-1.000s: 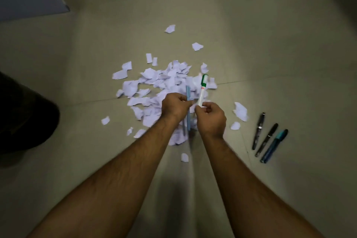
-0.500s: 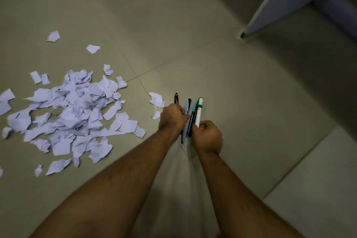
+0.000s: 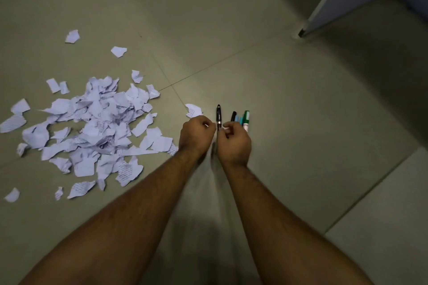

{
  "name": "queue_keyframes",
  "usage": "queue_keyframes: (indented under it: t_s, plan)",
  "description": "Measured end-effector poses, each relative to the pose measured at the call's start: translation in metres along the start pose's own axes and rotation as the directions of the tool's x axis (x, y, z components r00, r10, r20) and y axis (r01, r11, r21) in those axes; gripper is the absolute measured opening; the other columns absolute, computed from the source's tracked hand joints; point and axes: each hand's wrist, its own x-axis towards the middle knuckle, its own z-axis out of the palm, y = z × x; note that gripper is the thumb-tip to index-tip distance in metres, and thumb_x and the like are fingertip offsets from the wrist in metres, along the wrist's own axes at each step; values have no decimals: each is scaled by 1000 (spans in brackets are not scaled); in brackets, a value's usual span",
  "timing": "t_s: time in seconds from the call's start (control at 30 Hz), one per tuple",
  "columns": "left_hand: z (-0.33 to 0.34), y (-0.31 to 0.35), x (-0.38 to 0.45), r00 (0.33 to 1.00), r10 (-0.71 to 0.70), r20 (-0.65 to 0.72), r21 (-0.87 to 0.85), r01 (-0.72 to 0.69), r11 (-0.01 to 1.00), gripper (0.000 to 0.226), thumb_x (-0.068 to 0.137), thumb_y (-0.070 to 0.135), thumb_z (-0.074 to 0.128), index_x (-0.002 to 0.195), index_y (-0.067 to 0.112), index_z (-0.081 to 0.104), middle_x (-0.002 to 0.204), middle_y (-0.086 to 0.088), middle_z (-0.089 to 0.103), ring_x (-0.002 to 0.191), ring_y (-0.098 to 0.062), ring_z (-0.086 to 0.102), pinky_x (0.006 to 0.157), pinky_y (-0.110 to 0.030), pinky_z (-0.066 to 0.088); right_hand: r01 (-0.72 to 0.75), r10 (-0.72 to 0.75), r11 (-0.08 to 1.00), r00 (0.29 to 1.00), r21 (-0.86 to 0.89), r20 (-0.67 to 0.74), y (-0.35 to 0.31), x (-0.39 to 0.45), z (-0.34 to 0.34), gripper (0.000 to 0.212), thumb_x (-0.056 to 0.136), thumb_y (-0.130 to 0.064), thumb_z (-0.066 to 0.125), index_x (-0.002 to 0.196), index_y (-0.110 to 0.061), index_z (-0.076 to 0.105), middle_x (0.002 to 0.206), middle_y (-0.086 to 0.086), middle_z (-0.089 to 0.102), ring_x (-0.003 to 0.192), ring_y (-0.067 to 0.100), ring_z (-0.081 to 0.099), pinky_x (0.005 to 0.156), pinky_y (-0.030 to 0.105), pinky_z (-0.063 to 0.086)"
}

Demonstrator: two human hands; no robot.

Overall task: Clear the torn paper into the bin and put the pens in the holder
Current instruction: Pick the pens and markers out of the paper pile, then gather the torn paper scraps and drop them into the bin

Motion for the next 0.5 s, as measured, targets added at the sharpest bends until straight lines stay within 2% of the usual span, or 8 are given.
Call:
queue_keyframes:
  t_s: [0.17,0.27,0.37,0.5]
  plan:
    - [-40,-32,4,995,-87,-56,-43,85,995,12,84,27,62,81,20,71,87,-3,73,82,-24,66,75,-32,55,-20,4,996,986,92,169,-20,-16,43,13,78,-16,63,88,-21,69,84,0,72,81,22,67,74,32,53]
    - [-70,-59,-2,982,-151,-116,-70,144,987,11,85,25,62,75,22,67,79,3,68,78,-19,65,69,-26,50,-8,-25,994,956,110,293,-36,-34,67,15,80,-13,63,92,-19,70,78,-5,67,79,19,65,72,26,48]
    - [-104,-87,-10,956,-212,-202,-87,198,976,12,84,25,61,78,19,69,80,3,70,80,-18,65,67,-24,47,5,-48,994,915,109,400,-56,-56,92,15,81,-14,62,94,-20,68,79,-7,66,81,19,65,72,25,46]
    - [-150,-129,-27,882,-326,-340,-81,318,945,11,84,25,61,78,18,67,82,-1,72,80,-22,65,69,-28,51,241,-250,967,837,84,486,-75,-88,132,21,80,-16,66,101,-15,68,95,4,70,92,24,64,76,26,44]
